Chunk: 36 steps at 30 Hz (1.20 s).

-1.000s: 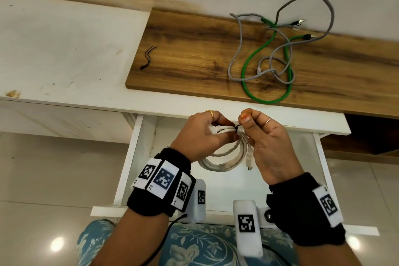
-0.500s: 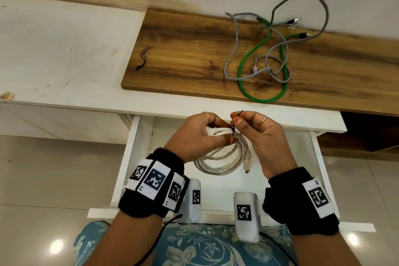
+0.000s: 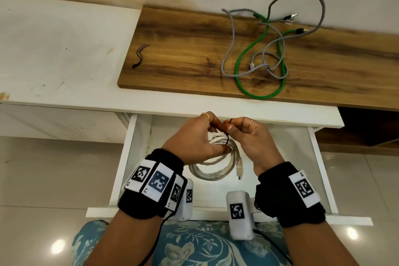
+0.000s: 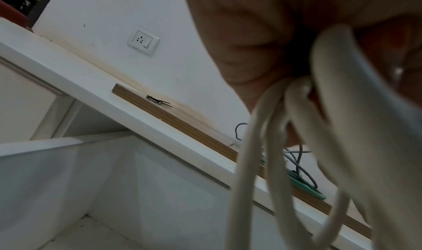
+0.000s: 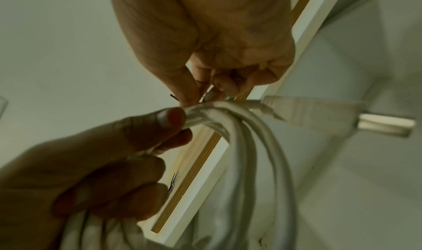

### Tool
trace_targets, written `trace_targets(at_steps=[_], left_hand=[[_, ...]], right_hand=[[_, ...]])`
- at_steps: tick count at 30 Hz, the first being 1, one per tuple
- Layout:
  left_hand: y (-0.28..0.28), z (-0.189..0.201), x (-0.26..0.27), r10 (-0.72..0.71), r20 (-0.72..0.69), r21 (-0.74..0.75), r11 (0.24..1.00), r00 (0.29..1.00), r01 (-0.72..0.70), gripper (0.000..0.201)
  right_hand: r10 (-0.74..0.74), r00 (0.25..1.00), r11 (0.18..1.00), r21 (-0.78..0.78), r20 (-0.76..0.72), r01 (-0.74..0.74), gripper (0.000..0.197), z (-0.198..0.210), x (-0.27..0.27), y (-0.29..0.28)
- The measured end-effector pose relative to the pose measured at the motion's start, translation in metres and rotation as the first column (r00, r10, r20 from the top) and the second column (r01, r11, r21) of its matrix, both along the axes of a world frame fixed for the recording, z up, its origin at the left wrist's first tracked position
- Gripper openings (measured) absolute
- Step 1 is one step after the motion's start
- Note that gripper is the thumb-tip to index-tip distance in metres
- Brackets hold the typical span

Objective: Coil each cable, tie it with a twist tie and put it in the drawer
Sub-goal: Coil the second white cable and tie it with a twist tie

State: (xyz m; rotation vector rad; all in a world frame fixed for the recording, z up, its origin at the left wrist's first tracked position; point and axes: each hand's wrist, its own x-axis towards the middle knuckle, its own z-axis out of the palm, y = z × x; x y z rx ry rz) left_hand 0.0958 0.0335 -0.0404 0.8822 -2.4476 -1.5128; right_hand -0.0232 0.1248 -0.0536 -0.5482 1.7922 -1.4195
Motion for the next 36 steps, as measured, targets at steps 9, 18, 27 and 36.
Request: trace_targets(at_steps=[9,18,27,36], left_hand=[[-0.002,0.002,-0.004,0.166,-0.095,0.155,0.976,0.982,-0.15,0.023],[-0.002,0.006,-0.004,0.181,-0.14,0.219,0.965,0.974,-0.147,0.022],[0.001,0.011,0.001,0.114,-0.11,0.39,0.919,0.987,-0.063,0.021],[0.0,0.01,-0.004,0.409,-0.159,0.597,0.765,0.899,-0.242,0.018]], right_hand=[[-0.128,0.992,0.981,-0.149,0.0,0.127,0.016,0.019,0.008,0.001],[-0.142,0.987,0.969,-0.212,-0.074,0.124,0.017,0.027,0.013,0.005],[-0.078,0.99,0.992,-0.11,-0.118,0.065,0.015,0.013,0.005,0.001],[-0.002,0.962,0.996,-0.09,0.273,0.028,0.039,0.02,-0.014,0.008]])
